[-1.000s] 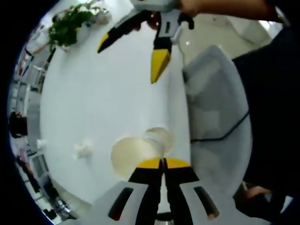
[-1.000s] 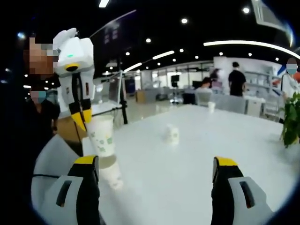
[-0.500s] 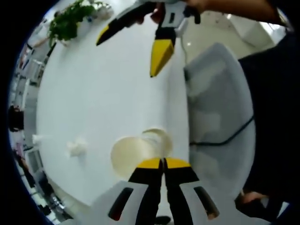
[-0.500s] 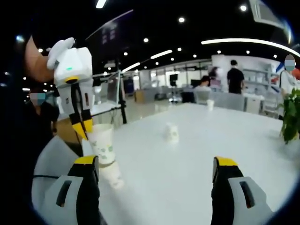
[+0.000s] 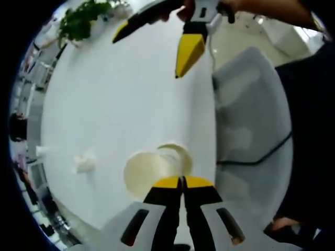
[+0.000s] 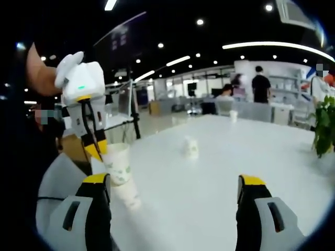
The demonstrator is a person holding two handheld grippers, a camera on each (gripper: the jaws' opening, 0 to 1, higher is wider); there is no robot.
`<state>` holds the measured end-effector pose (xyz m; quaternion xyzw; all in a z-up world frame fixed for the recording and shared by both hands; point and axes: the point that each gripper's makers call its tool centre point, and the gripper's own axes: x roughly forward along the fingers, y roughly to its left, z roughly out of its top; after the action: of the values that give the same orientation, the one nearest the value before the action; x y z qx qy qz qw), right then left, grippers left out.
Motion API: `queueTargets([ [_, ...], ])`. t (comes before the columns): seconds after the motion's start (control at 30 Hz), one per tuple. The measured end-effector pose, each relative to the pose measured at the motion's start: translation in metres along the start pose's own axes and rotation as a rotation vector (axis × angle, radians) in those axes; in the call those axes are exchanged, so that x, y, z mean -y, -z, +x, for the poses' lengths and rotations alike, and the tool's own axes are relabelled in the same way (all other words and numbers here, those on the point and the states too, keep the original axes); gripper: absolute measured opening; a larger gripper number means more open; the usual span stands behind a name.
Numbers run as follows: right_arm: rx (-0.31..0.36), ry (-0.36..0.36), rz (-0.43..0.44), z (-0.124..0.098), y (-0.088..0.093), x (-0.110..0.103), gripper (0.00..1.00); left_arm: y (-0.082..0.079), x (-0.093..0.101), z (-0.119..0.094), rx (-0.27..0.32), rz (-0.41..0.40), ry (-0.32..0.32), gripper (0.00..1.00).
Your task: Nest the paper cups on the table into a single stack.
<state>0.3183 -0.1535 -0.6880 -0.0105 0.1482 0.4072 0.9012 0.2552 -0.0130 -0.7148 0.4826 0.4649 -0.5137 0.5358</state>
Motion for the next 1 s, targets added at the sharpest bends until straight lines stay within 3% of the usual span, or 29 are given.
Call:
queueTargets([
  [1.0, -0.010, 0.002, 0.004, 0.000, 0.005, 0.001, 1.00, 0.005, -0.003, 0.032, -0.019, 0.017, 0.010, 0.00],
])
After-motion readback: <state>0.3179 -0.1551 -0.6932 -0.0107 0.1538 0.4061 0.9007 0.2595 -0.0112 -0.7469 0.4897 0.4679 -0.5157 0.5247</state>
